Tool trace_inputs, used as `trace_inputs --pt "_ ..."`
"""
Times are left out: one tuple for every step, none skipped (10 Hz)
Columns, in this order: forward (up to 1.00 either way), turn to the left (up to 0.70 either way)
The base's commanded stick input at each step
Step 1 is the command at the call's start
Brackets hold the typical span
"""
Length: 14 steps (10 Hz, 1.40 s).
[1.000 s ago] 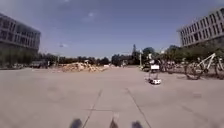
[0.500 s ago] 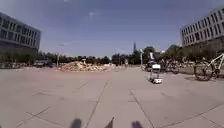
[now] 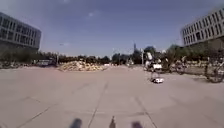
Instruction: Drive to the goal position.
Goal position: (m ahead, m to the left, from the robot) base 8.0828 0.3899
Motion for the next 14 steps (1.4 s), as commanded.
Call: trace_inputs --pt "1.00 0.00" --pt "1.00 0.00" --pt "1.00 0.00" --pt "1.00 0.00" --pt "1.00 0.00" --pt "1.00 0.00" --pt "1.00 0.00" --pt "1.00 0.00" --pt "1.00 0.00" --pt "1.00 0.00" --pt "1.00 0.00" --pt "1.00 0.00" --pt "1.00 0.00" --pt "1.00 0.00"
